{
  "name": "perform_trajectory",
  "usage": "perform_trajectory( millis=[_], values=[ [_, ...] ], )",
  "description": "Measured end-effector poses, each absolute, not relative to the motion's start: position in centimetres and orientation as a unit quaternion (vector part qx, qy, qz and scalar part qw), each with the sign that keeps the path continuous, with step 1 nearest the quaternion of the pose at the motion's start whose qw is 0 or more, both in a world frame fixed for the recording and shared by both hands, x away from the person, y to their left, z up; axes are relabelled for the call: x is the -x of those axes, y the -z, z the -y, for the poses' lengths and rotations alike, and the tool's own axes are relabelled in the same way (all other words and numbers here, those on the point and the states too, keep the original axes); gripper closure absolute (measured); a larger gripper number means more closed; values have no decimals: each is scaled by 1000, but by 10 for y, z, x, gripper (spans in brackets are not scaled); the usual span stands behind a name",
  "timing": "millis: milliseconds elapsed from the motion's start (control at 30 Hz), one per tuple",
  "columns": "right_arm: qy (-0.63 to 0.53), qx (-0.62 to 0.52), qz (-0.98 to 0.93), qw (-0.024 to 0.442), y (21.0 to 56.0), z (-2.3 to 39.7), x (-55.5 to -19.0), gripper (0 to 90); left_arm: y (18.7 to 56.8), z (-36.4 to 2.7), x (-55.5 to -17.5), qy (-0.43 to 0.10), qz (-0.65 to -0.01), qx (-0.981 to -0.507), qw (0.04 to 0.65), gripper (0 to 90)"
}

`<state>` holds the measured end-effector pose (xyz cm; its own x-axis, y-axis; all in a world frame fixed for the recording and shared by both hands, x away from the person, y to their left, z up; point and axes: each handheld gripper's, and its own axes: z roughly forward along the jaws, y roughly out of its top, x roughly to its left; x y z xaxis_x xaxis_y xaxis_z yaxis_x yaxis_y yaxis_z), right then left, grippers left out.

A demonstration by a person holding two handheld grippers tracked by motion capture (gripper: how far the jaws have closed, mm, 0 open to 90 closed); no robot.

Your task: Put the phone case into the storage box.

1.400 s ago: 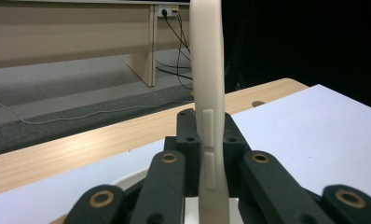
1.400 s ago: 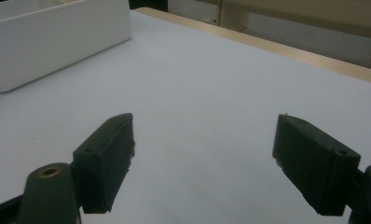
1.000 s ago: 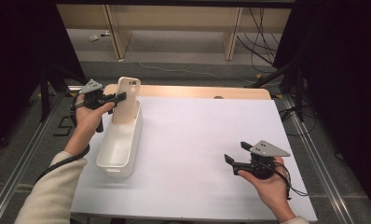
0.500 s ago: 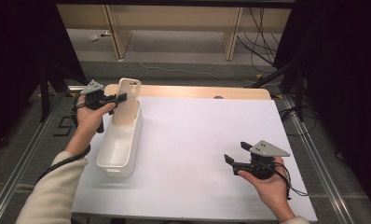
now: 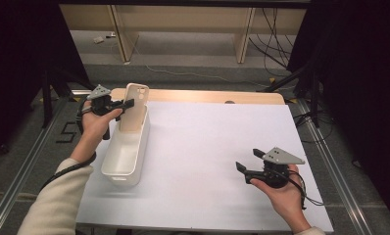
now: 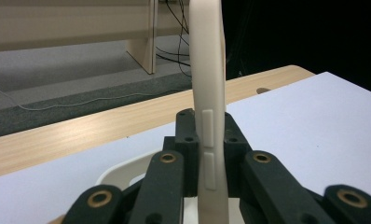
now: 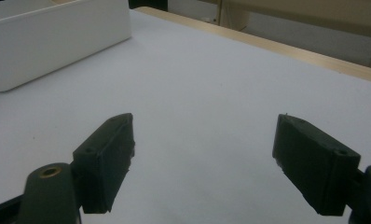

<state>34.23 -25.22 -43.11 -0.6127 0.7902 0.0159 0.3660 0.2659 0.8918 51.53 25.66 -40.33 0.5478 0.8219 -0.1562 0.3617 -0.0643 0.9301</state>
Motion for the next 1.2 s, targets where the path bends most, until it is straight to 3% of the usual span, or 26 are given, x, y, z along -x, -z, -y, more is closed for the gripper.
perform_trajectory(
  millis=[1200],
  values=[
    [-473,-375,-764,227,430,254,-343,218,413,-253,-522,-203,-431,-712,516,805]
  ],
)
